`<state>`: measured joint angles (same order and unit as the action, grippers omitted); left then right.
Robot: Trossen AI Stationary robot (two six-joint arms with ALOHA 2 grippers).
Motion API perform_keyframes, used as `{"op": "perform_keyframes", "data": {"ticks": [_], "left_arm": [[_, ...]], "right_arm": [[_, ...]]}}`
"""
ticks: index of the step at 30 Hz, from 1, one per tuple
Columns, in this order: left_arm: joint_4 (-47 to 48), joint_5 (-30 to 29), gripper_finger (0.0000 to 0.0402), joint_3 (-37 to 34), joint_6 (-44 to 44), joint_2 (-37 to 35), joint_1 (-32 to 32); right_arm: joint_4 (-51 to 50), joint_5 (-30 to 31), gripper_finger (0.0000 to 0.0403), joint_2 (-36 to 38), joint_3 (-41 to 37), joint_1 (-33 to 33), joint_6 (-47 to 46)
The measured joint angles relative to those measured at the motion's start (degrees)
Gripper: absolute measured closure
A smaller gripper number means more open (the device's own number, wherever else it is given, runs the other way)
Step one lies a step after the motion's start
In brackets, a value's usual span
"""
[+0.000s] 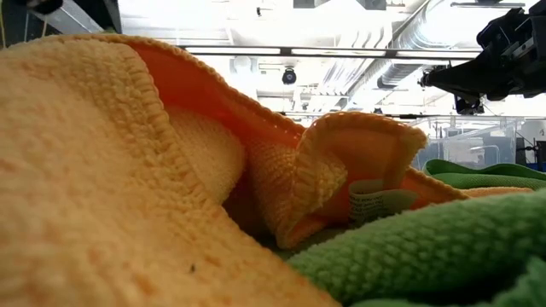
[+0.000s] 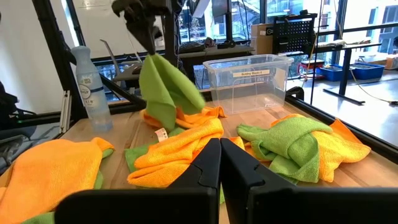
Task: Sort microfiber towel by color & place in baskets
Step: Put the green microfiber towel into the left transparent bin
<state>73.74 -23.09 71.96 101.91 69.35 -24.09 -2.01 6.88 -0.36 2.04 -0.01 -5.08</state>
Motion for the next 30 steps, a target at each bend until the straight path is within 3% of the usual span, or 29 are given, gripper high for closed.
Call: {"op": "perform_keyframes", "data": {"ticks": [8,30], "left_arm": [[16.7,0.4,0.0401,8.6,1.4,0.1,-1.6],[16.3,-3.8,0.0401,9.3,-18.6,-13.9,-1.8]], "right_arm": [[0.0,0.0,0.0402,0.0,0.0,0.0,0.0],[0.0,0.0,0.0402,-0.4,0.0,0.0,0.0]]}}
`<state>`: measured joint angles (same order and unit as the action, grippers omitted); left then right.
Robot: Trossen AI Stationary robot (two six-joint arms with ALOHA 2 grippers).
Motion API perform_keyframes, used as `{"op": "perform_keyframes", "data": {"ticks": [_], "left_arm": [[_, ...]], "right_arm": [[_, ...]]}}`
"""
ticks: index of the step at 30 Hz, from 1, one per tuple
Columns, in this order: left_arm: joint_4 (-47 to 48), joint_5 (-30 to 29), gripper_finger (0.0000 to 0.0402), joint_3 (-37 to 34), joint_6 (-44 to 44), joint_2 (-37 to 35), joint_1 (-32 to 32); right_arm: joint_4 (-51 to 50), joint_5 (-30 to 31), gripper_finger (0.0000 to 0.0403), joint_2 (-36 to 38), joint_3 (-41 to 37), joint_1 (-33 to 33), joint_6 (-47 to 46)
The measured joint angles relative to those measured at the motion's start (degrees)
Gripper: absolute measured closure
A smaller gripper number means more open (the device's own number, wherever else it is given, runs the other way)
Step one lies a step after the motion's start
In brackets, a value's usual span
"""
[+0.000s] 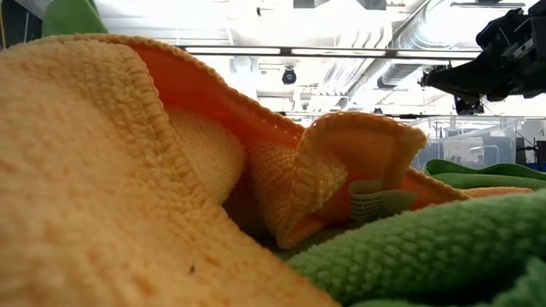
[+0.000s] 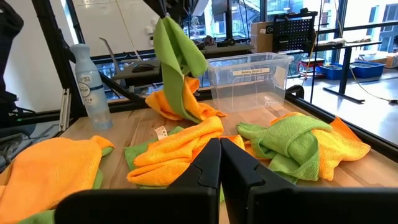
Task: Sort microfiber towel by color & place in baskets
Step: Put the green microfiber towel into the left transparent bin
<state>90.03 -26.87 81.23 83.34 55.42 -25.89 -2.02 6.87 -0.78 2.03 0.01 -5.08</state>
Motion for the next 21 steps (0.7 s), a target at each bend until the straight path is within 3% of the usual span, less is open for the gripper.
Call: {"op": "perform_keyframes", "data": {"ticks": [10,21], "left_arm": [[0.0,0.4,0.0401,0.0,-6.1,-7.9,0.0],[-0.1,-5.2,0.0401,0.0,-13.2,-16.5,0.0]], "right_arm": [[0.0,0.0,0.0402,0.0,0.0,0.0,0.0],[0.0,0.0,0.0402,0.0,0.0,0.0,0.0]]}}
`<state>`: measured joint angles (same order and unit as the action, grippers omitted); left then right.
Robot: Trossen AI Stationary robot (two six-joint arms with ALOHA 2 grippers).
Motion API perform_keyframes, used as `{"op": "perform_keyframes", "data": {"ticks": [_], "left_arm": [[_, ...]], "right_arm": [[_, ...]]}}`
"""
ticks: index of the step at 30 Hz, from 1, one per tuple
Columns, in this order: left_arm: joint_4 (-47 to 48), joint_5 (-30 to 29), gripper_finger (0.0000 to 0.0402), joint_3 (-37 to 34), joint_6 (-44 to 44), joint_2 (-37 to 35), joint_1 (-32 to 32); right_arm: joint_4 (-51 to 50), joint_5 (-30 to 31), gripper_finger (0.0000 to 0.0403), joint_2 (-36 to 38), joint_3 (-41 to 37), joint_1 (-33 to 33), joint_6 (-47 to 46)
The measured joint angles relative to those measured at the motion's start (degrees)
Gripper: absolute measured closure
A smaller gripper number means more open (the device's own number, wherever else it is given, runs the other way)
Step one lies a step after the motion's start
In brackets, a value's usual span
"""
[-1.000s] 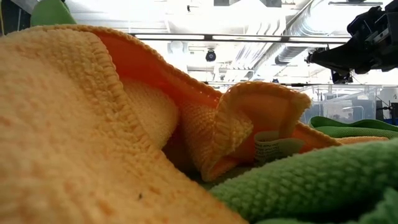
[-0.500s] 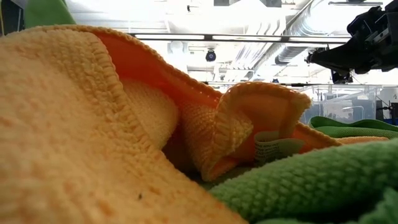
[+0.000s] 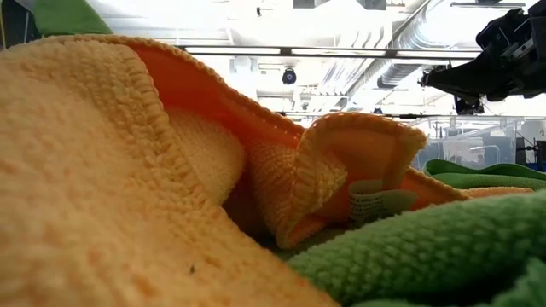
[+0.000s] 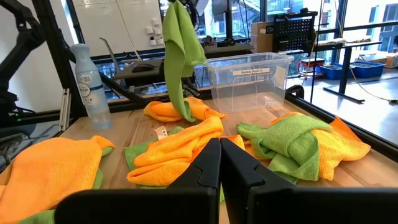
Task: Sort microfiber towel by color & place in baskets
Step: Put the green microfiber towel into the left transparent bin
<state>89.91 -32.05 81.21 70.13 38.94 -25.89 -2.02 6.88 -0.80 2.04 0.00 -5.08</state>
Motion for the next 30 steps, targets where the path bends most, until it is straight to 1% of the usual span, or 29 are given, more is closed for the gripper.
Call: {"op": "perform_keyframes", "data": {"ticks": [6,9,12,16,22,27,30], "left_arm": [[-4.0,-7.6,0.0401,0.0,-5.5,-5.4,0.0],[-8.8,-10.9,0.0401,0.0,-10.2,-7.8,0.0],[-15.1,-12.9,0.0401,0.0,-16.7,-9.8,0.0],[-25.1,-15.7,0.0401,0.0,-26.7,-11.7,0.0],[-42.6,-18.5,0.0401,0.0,-43.5,-13.3,0.0],[-58.2,-18.8,0.0401,0.0,-56.8,-13.6,0.0],[-65.5,-18.9,0.0401,0.0,-63.6,-13.6,0.0]], "right_arm": [[0.0,0.0,0.0402,0.0,0.0,0.0,0.0],[0.0,0.0,0.0402,0.0,0.0,0.0,0.0],[0.0,0.0,0.0402,0.0,0.0,0.0,0.0],[0.0,0.0,0.0402,0.0,0.0,0.0,0.0],[0.0,0.0,0.0402,0.0,0.0,0.0,0.0],[0.0,0.0,0.0402,0.0,0.0,0.0,0.0],[0.0,0.0,0.0402,0.0,0.0,0.0,0.0]]}}
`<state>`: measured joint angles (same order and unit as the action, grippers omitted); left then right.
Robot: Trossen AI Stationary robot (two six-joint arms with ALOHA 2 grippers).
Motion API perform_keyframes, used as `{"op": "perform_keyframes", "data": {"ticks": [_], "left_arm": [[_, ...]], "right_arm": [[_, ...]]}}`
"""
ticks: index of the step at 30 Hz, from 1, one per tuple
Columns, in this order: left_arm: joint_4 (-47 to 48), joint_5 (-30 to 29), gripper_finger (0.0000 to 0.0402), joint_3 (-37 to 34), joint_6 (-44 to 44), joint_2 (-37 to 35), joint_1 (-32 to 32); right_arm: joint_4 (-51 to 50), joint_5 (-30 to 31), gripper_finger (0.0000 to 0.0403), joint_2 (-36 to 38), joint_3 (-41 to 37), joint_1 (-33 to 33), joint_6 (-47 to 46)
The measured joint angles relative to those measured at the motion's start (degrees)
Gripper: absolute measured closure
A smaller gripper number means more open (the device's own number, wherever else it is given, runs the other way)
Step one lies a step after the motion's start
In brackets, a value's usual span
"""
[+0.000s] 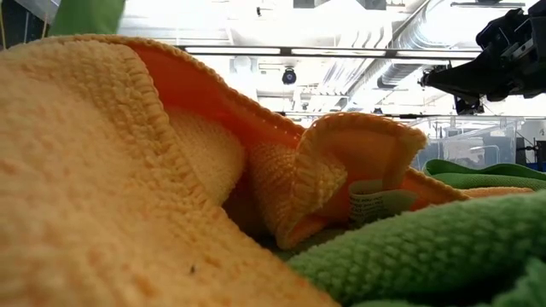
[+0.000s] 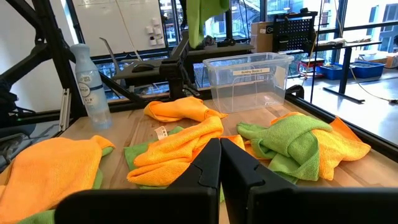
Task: Sort microfiber towel by color & place in baskets
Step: Put the green microfiber towel into the left transparent bin
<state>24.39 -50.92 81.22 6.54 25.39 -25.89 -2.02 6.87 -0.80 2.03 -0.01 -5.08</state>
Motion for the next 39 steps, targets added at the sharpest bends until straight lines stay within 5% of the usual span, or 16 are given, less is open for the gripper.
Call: {"op": "perform_keyframes", "data": {"ticks": [5,12,24,39], "left_arm": [[-6.8,-3.6,0.0401,0.0,-9.3,0.1,0.0],[-6.6,-21.6,0.0401,0.0,-13.9,3.0,0.0],[-16.4,-26.7,0.0401,0.0,-30.2,9.8,-0.1],[-14.5,-30.6,0.0401,0.0,-33.9,21.0,0.0]], "right_arm": [[0.0,0.0,0.0402,0.0,0.0,0.0,0.0],[0.0,0.0,0.0402,0.0,0.0,0.0,0.0],[0.0,0.0,0.0402,0.0,0.0,0.0,0.0],[0.0,0.0,0.0402,0.0,0.0,0.0,0.0]]}}
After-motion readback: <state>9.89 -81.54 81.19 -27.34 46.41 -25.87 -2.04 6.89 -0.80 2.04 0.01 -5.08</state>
